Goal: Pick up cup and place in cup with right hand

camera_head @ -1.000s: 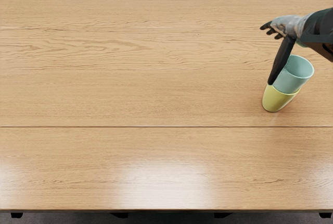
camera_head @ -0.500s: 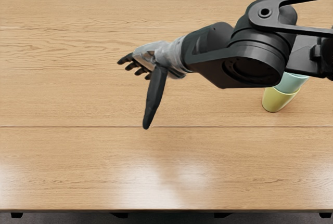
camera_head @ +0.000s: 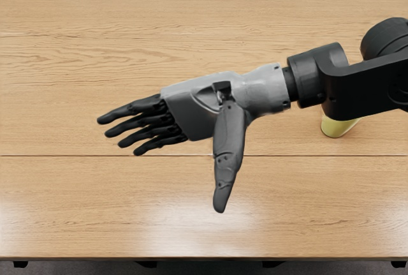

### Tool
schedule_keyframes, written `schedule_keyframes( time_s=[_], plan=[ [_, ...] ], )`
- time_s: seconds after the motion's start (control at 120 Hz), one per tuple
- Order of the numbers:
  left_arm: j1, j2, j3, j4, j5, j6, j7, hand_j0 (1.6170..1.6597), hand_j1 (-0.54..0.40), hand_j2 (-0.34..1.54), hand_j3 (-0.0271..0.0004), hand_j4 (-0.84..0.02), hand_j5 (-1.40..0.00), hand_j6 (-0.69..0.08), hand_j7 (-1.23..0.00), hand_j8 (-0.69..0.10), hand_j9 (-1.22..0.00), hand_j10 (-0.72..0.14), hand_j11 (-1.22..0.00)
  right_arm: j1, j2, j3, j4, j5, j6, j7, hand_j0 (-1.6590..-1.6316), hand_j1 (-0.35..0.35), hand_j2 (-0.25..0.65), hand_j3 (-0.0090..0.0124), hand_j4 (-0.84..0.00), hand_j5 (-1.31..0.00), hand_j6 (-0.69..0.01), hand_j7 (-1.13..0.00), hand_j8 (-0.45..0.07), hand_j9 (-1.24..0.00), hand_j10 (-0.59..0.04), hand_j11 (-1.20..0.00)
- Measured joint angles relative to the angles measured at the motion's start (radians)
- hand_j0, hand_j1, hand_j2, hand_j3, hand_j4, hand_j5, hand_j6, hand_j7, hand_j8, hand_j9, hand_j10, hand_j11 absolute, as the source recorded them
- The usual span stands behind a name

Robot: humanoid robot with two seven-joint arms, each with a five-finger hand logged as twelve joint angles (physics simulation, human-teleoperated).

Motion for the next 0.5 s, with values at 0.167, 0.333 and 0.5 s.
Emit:
schedule_keyframes(
  time_s=[0.167,0.333,0.5],
  plan=[
    [0.0,0.0,0.0,-0.002,0.001,0.0,0.0,1.6581,0.349,0.0,0.0,0.0,0.0,0.0,0.0,0.0,0.0,0.0,0.0,-0.084,-0.122,0.042,-0.003,0.052,0.077,0.0,-1.6581,-0.314,-0.006,0.0,-0.029,-0.04,-0.029,-0.04,-0.029,-0.04,-0.029,-0.04],
    [0.006,0.0,0.0,-0.007,0.001,0.0,0.0,1.6581,0.349,0.0,0.0,0.0,0.0,0.0,0.0,0.0,0.0,0.0,0.0,-0.132,-0.246,0.051,-0.011,0.091,0.093,0.0,-1.6581,-0.315,-0.005,0.0,-0.028,-0.04,-0.028,-0.04,-0.028,-0.04,-0.028,-0.04],
    [0.01,0.0,0.0,-0.009,0.001,0.0,0.0,1.6581,0.349,0.0,0.0,0.0,0.0,0.0,0.0,0.0,0.0,0.0,0.0,-0.159,-0.405,0.052,-0.015,0.157,0.096,0.0,-1.6581,-0.316,-0.005,0.0,-0.027,-0.04,-0.027,-0.04,-0.027,-0.04,-0.027,-0.04]
  ],
)
